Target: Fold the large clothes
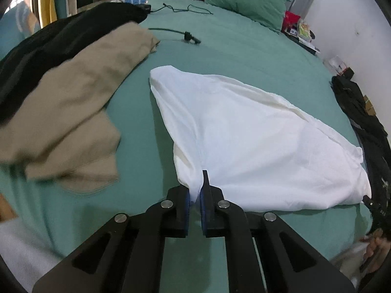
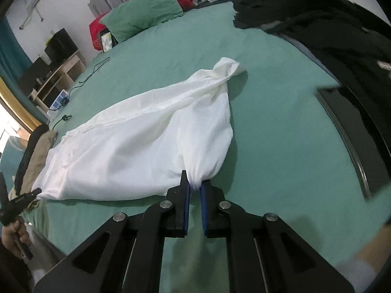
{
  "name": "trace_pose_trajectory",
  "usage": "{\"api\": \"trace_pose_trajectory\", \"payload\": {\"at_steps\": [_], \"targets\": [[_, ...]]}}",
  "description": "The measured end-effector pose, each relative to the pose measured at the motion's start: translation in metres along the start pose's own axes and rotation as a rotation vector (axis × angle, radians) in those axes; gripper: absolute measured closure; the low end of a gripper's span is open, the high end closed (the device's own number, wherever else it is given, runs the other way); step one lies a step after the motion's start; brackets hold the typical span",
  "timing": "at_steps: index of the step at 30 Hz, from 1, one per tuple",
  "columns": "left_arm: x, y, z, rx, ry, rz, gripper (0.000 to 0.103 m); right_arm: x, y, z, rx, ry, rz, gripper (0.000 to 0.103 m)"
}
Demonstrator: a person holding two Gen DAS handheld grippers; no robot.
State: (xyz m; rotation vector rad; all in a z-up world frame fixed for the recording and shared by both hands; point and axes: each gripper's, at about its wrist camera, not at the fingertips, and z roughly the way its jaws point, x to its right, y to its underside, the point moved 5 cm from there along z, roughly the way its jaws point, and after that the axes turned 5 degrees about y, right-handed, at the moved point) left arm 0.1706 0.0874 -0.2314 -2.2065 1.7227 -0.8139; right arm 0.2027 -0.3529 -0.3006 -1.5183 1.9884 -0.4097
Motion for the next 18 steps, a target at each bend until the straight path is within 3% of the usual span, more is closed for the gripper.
{"api": "trace_pose_trajectory", "payload": {"at_steps": [4,7,9,11,14,18], "targets": [[-0.008,0.024,-0.009,-0.036,-0.003,-0.013,0.095,0.006,0.026,-0.012,-0.032,0.018,0.008,0.095],[-0.013,0.036,-0.009,-0.072,0.004,-0.034,0.093,0.005,0.043,-0.008,-0.112,0.043,0.005,0.093],[-0.016,0.034,-0.009,-0.085,-0.008,-0.048,0.084,0.004,0.041,-0.014,-0.103,0.08,-0.004,0.09],[-0.017,0.025,-0.016,-0.054,-0.041,-0.045,0.068,0.003,0.036,-0.021,-0.079,0.131,-0.022,0.084],[-0.011,0.012,-0.035,0.029,-0.051,-0.003,0.062,-0.003,0.016,-0.037,0.011,0.182,-0.062,0.077],[0.017,-0.01,-0.037,0.067,-0.01,0.086,0.058,-0.024,-0.014,-0.041,0.087,0.161,-0.138,0.066]]}}
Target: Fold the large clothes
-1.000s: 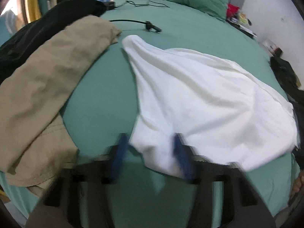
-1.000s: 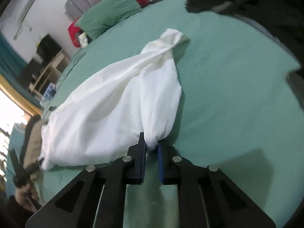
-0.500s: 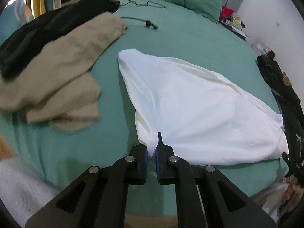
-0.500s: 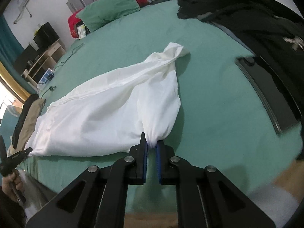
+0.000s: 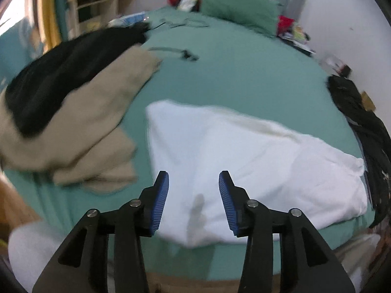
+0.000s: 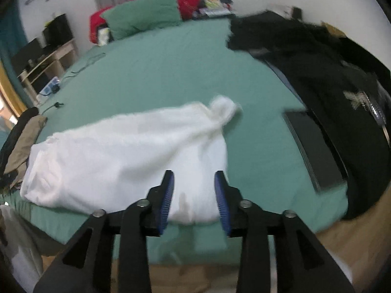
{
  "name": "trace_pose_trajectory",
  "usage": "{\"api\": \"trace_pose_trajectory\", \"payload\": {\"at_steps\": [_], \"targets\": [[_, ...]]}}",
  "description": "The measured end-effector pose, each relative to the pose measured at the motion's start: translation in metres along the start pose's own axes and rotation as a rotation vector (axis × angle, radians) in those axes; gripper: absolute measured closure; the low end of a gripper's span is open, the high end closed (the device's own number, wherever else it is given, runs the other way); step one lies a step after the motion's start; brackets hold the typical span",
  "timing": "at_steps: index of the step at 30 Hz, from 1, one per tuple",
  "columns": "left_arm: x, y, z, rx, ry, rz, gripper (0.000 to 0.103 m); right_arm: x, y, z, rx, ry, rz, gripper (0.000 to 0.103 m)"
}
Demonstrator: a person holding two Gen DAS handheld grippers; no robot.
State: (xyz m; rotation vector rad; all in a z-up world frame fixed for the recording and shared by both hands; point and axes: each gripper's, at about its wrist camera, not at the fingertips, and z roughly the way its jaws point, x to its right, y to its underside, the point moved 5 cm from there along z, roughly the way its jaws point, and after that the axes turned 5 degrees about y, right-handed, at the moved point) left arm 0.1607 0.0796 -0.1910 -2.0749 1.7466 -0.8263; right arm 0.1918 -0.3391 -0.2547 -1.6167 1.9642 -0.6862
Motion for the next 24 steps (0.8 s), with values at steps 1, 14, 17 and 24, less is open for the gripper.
{"api": "trace_pose_trajectory", "payload": {"at_steps": [1,14,17,24], "targets": [[0.005,-0.003,0.002,0.0,0.015,0.012,0.058,-0.003,-0.006,0.002,0.012,-0.004,-0.008,0.064],[0.1,-0.032,0.091,-0.172,0.155,0.21,0.058,-0.028,-0.022,0.097,-0.212,-0.225,0.012,0.047],[0.116,-0.035,0.11,-0.207,0.147,0.254,0.058,-0.028,-0.03,0.107,-0.205,-0.232,0.03,0.044],[0.121,-0.062,0.145,-0.211,0.083,0.241,0.058,-0.028,-0.066,0.134,-0.154,-0.23,0.015,0.044]]}}
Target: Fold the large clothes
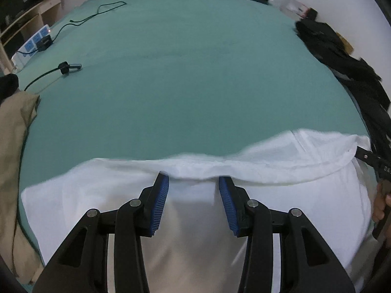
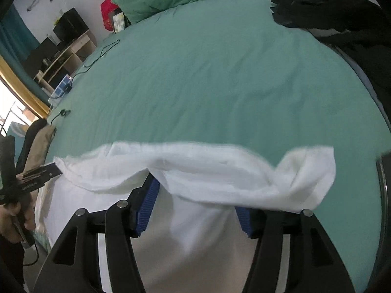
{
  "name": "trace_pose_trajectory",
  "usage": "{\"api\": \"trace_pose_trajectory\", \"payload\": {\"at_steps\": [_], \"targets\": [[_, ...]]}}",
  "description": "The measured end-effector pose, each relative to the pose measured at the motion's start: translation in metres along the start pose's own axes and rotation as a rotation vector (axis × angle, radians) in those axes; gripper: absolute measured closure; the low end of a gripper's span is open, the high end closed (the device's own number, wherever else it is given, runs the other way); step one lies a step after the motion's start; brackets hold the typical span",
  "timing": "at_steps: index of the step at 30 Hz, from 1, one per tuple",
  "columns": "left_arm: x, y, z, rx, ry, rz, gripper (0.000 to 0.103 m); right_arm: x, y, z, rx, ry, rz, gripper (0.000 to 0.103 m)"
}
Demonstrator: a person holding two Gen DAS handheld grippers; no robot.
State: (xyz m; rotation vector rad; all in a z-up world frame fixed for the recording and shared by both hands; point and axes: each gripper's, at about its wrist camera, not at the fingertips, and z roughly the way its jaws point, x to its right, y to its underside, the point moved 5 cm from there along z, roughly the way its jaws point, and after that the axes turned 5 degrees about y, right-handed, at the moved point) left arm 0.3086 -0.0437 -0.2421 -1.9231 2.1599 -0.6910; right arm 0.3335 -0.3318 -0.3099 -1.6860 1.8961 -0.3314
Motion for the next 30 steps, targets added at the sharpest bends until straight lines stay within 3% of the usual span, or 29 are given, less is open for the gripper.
{"api": "trace_pose_trajectory", "payload": {"at_steps": [4,6,10,13,16,18,22,25,30], "targets": [[-0.02,-0.018,0.008,0.029,-0.092,-0.05,0.058,0.009,-0.023,0.006,0.022,0.007,0.024,0.044],[-0.033,-0.024,0.003,0.054,-0.144,-0.09,0.058,0.013,-0.03,0.002,0.049,0.059,0.02,0.044],[-0.039,-0.022,-0.024,0.125,-0.145,-0.122,0.058,0.017,-0.027,-0.02,0.108,0.082,0.041,0.044],[-0.03,-0.011,-0.035,0.128,-0.152,-0.068,0.058,0.003,-0.013,-0.036,0.143,0.055,-0.007,0.044],[-0.034,0.009,-0.038,0.073,-0.189,-0.036,0.058,-0.024,0.007,-0.027,0.065,-0.052,-0.085,0.043],[-0.049,0.023,-0.042,0.059,-0.236,-0.077,0.058,-0.031,0.016,-0.019,0.04,0.01,-0.118,0.043],[-0.09,0.054,-0.059,0.043,-0.328,-0.175,0.058,-0.015,0.024,-0.028,0.04,0.051,-0.051,0.043],[-0.123,0.08,-0.063,-0.008,-0.345,-0.272,0.058,0.007,0.035,-0.038,0.045,0.167,-0.018,0.043],[-0.136,0.106,-0.101,0.085,-0.335,-0.333,0.058,0.044,0.063,-0.085,0.101,0.179,0.123,0.04]]}}
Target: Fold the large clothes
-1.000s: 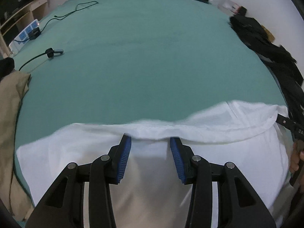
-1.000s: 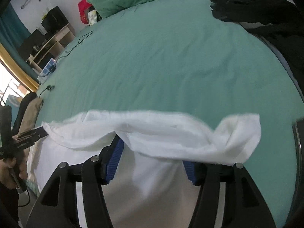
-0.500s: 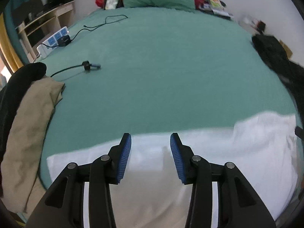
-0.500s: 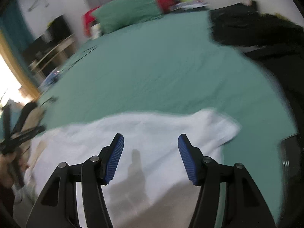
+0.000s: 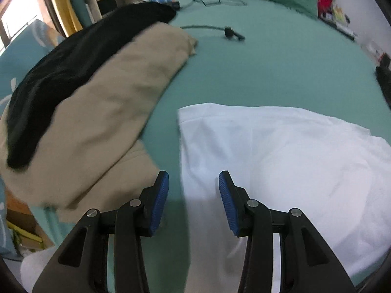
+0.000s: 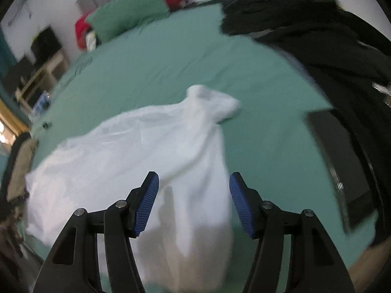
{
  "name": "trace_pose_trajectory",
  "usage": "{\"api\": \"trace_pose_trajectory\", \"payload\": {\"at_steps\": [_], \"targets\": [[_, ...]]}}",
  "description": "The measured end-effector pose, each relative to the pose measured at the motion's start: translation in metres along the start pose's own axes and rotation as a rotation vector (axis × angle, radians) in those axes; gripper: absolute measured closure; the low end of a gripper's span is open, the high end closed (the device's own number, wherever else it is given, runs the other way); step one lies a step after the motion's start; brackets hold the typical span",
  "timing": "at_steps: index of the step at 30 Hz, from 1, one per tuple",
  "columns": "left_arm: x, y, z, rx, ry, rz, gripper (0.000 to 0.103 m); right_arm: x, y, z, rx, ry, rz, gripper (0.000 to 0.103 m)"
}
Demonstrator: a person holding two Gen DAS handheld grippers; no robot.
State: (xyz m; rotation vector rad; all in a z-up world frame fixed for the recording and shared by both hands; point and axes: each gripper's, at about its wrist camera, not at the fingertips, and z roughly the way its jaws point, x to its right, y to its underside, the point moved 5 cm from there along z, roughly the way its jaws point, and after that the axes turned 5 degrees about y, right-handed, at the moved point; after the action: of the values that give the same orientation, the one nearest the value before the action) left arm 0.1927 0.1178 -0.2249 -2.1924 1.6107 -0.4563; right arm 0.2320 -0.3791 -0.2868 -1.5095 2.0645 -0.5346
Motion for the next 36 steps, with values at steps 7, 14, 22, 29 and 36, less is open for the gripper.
{"api": "trace_pose_trajectory", "payload": {"at_steps": [7,14,22,29,36], "targets": [[0.011,0.028,-0.052,0.099,0.082,-0.077,0.058,0.04,0.045,-0.014,-0.047,-0.048,0.163,0.033],[0.058,0.061,-0.061,0.061,0.13,-0.011,0.058,0.002,0.053,0.003,-0.097,-0.255,0.194,0.033],[0.132,0.069,-0.074,0.067,0.235,0.151,0.058,-0.004,0.058,0.017,-0.11,-0.245,0.125,0.093],[0.191,0.066,-0.058,0.02,0.292,0.22,0.058,-0.004,0.051,0.0,-0.038,-0.194,0.066,0.094],[0.198,0.069,-0.06,0.019,0.309,0.239,0.058,0.017,0.043,-0.021,0.013,-0.165,0.076,0.095]]}}
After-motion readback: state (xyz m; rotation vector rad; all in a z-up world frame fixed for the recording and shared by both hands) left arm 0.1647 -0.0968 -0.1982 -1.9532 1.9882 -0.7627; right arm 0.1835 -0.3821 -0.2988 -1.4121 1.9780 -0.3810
